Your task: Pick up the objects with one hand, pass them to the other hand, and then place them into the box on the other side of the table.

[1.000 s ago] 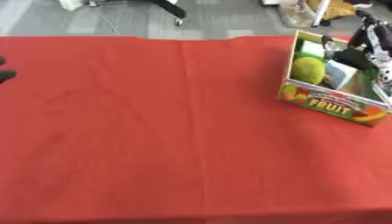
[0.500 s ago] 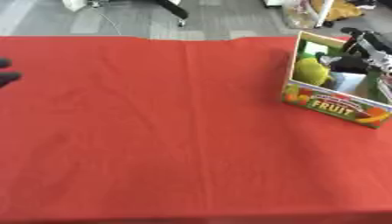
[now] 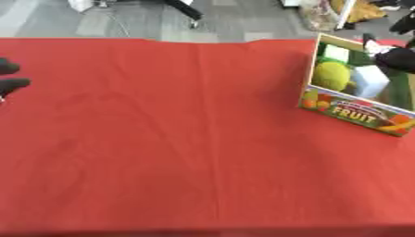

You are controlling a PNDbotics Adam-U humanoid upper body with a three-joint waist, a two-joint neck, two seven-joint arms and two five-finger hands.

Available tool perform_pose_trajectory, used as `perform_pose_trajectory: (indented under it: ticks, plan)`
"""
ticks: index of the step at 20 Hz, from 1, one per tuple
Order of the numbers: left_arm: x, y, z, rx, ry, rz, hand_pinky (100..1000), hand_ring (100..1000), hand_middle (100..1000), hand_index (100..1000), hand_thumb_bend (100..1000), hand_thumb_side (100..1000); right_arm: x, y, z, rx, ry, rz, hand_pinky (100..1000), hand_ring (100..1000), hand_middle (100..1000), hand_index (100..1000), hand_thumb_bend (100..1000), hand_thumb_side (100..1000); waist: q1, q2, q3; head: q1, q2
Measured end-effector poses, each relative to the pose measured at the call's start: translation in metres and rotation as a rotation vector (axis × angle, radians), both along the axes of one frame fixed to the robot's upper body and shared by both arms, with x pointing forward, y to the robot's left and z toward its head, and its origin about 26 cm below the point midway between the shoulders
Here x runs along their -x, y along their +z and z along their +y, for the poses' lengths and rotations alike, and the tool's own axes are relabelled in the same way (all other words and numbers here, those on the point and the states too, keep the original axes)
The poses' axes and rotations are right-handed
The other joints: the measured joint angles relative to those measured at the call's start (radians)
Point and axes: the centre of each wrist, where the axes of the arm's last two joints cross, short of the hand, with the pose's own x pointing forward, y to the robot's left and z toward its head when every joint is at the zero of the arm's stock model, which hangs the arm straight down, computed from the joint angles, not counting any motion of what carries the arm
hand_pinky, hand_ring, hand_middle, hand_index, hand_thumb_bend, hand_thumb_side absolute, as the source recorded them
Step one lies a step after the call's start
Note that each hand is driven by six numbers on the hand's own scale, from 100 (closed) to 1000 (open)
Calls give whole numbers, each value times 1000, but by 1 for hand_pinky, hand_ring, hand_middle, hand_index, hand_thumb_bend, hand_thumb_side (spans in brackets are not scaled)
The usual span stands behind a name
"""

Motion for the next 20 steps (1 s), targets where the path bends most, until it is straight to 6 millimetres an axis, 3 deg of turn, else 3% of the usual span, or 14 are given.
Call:
perform_pose_trajectory:
  ticks: [4,8,14,20]
  plan:
    - [1,-3,-1,-1,30,13,896,704,714,812,389,747,32,-5,19,-91,35,-155,534,706,622,968,189,483,0,0,-13,14,0]
    - [1,-5,-4,11,50,10,895,702,712,811,395,738,56,-25,32,-224,42,-287,518,687,607,937,100,463,0,-3,-27,30,0]
    - [1,-7,-9,38,62,-13,891,699,707,805,403,730,76,-76,49,-414,-19,-369,501,673,587,911,100,539,0,-4,-44,45,0]
    - [1,-11,-18,89,59,-28,888,694,702,801,387,745,84,-108,81,-621,-65,-427,481,642,559,877,100,596,0,-4,-73,32,0]
